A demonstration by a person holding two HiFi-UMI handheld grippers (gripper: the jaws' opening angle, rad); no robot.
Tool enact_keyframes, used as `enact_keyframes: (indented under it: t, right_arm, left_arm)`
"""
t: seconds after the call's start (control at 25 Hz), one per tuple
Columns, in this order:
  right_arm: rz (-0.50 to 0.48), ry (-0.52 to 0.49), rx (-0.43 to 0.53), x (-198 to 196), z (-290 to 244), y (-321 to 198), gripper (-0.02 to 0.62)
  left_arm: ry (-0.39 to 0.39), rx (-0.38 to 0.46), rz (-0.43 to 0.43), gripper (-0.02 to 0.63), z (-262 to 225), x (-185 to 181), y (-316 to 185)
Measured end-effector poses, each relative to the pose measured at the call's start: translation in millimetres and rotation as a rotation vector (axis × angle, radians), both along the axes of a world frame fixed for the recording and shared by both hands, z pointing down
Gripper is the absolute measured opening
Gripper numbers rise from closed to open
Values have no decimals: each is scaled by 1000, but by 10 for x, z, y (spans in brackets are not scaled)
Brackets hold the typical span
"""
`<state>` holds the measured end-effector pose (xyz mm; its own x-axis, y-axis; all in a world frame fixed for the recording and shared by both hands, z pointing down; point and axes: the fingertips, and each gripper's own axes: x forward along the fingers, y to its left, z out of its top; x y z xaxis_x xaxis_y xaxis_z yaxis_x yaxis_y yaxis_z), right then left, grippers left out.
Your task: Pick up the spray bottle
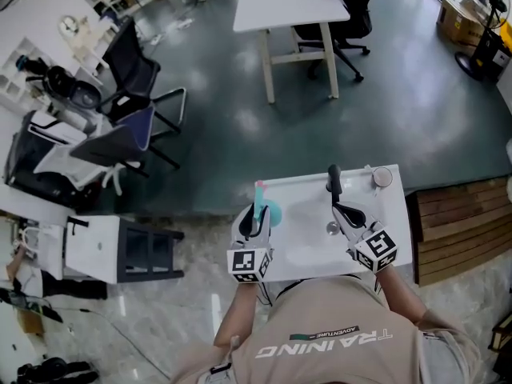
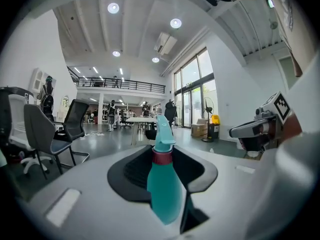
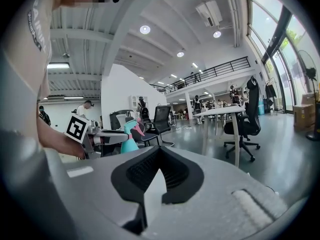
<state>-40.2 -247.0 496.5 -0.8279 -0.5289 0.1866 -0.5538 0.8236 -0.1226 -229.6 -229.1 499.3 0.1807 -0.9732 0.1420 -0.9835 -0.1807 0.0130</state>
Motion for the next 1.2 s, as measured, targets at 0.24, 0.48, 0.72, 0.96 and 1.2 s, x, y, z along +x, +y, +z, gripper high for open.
enact_keyframes:
  t: [0.24, 0.48, 0.72, 0.96, 1.2]
  right_arm:
    - [-8, -9, 28, -8, -75, 31, 3]
    - [-12, -10, 44, -11, -127, 55, 3]
    - [9, -1, 50, 33, -102, 86, 3]
    - [69, -13, 105, 131, -186, 67, 3]
    - [51, -15, 116, 62, -201, 113, 3]
  left_arm:
    - [4, 12, 0, 149, -53, 20, 99]
    - [7, 13, 5, 149, -75, 39, 146]
    - [7, 8, 9, 149, -26, 49, 197]
    - [3, 12, 9, 149, -27, 43, 197]
    - [-2, 11, 18, 149, -13, 35, 234]
